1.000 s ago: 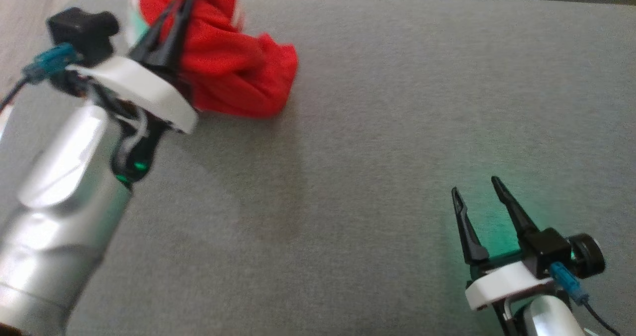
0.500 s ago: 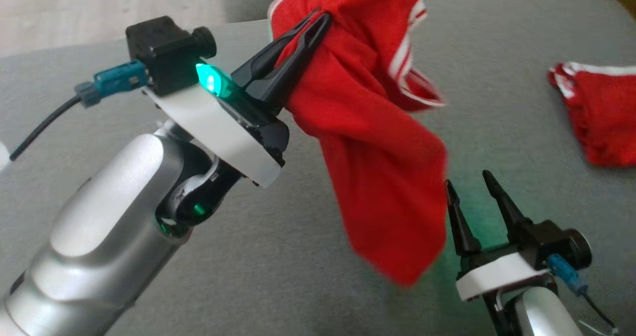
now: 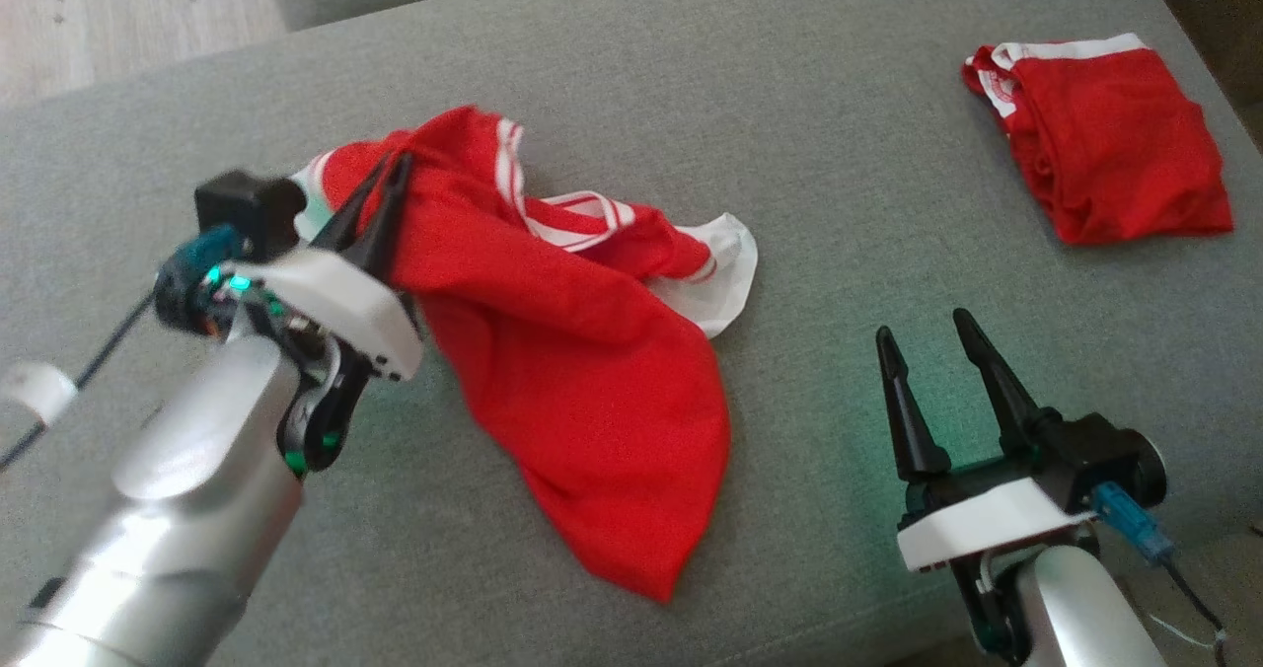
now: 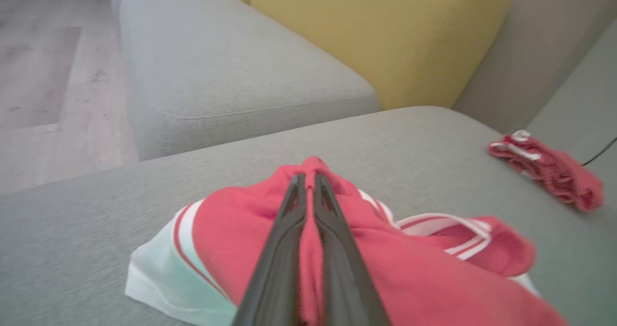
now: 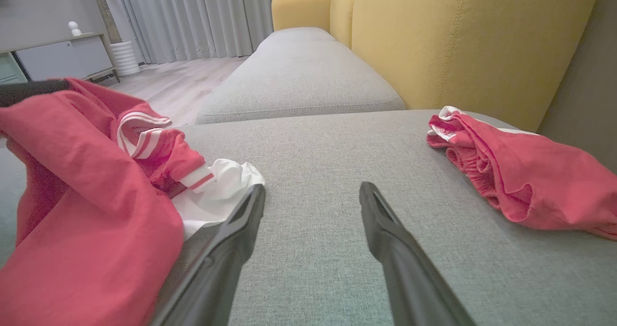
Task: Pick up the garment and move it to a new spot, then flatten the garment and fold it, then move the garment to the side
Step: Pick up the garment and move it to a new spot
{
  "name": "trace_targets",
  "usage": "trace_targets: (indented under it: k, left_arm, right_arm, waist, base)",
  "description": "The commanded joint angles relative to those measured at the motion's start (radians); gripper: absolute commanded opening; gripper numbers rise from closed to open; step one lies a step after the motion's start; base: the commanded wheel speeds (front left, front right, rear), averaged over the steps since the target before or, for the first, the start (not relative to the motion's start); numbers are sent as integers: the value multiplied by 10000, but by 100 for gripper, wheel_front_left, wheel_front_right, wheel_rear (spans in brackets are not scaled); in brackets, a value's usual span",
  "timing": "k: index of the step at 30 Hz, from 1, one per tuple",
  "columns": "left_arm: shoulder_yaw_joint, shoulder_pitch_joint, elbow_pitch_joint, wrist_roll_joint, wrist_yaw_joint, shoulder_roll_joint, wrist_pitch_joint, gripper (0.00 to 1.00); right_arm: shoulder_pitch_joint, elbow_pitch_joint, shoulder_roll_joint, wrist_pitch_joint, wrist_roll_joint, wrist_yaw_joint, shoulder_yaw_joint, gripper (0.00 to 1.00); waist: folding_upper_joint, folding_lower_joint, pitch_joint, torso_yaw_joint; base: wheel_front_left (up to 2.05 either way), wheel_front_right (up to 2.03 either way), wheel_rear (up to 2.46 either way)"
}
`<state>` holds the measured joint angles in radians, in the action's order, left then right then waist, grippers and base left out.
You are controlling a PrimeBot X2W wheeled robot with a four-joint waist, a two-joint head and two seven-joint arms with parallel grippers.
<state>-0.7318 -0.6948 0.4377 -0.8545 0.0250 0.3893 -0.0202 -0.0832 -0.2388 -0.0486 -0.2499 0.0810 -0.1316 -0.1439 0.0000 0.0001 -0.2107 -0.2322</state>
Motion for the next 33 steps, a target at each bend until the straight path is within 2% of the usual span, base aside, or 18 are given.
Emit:
trace_targets:
  k: [1,2,3,4,5,8,11,15,20,25,30,33]
  left_arm:
    - [388,-633,488,423,-96,125,551,2]
    - [410,-667,1009,538,-165,13,904,32]
    - [399,-693,1498,680,-221,-66,1249,48]
    - [369,-708,1943,819,-260,-133,1572,71]
    - [355,-701,2315,902,-275,-220,1873,100]
    - [557,-612,2955,947,-364,-559,2552,100]
    - [1056,-312,2694,1076,-508,-809,2797,100]
    - [2608,1349,259,2526,-1147,-1096,2815,100]
    - [3735,3806,-1809,3902,-1431,-1716,2818,100]
    - [4510,5767,-3063,4924,-1124,-2419,2818,100]
    - [4880,6851,-3366,5803,-857,-2729,2819,100]
    - [5444,7688,-3565,6301,-661,-3008,2819,100]
  right_arm:
    - [-322,333,-17,-117,68,9,-258,100]
    - [-327,335,-17,-117,73,9,-257,100]
    - [-330,336,-17,-117,74,9,-249,100]
    - [-332,330,-17,-117,72,9,-235,100]
    - [-328,321,-17,-117,66,9,-209,100]
    - [-275,302,-17,-117,36,9,-39,100]
    - [-184,334,-17,-117,-65,9,216,100]
    - [-37,421,-17,-118,-354,9,672,100]
    - [243,467,-17,-118,-619,9,1291,100]
    - [598,464,-17,-118,-860,9,1854,100]
    - [898,376,-16,-118,-1020,9,2204,100]
    - [1186,185,-16,-118,-1085,9,2347,100]
  waist:
    - [0,-1,-86,-77]
    - [0,-1,-97,-71]
    - [0,-1,-102,-60]
    - [0,-1,-92,-45]
    - [0,-1,-66,-16]
    - [0,-1,65,176]
    - [0,-1,221,478]
    - [0,-1,635,1047]
    - [0,-1,1129,1664]
    - [0,-1,1485,2364]
    - [0,-1,1715,2875]
    - [0,-1,2007,3220]
  base:
    - [0,0,0]
    - [0,0,0]
    - [0,0,0]
    - [0,0,0]
    - [0,0,0]
    - [0,0,0]
    - [0,0,0]
    - [0,0,0]
    - [0,0,0]
    - [0,0,0]
    - [0,0,0]
    - [0,0,0]
